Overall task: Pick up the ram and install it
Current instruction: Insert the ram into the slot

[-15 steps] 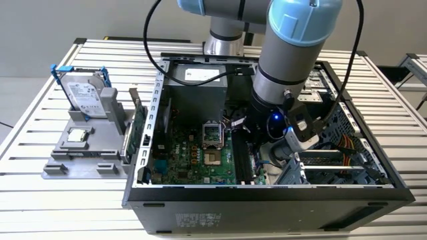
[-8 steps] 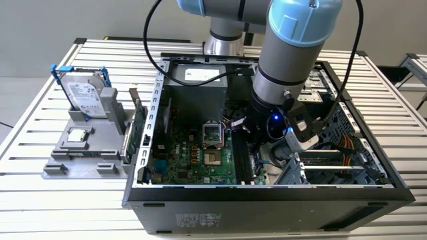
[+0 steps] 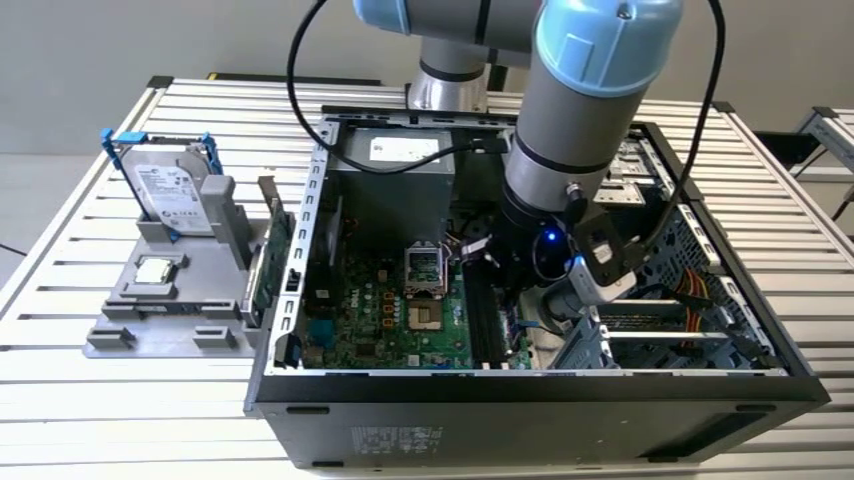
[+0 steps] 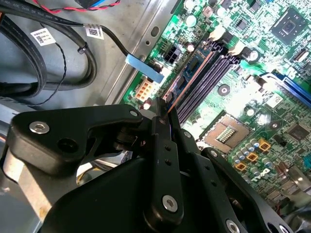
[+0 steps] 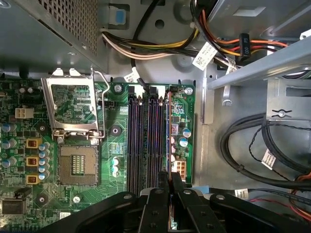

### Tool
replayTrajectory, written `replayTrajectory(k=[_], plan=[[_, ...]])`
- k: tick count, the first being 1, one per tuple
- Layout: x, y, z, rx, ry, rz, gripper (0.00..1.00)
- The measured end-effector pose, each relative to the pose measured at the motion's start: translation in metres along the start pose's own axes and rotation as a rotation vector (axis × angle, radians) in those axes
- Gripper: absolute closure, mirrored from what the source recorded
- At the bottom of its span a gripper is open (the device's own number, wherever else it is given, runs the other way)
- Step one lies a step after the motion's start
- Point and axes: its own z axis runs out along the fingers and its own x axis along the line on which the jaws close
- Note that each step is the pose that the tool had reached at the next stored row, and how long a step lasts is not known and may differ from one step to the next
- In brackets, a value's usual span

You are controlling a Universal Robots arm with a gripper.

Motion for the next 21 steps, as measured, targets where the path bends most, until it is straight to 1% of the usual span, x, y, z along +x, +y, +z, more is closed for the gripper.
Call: replayTrajectory(k=[7, 16, 21], plan=[[0.0007, -0.0009, 0.0022, -0.0005, 0.0001, -0.013, 1.00], [0.0037, -0.0050, 0.0038, -0.0003, 0.0002, -0.014, 1.00], [0.0040, -0.0059, 0.0072, -0.0004, 0.0001, -0.011, 1.00]])
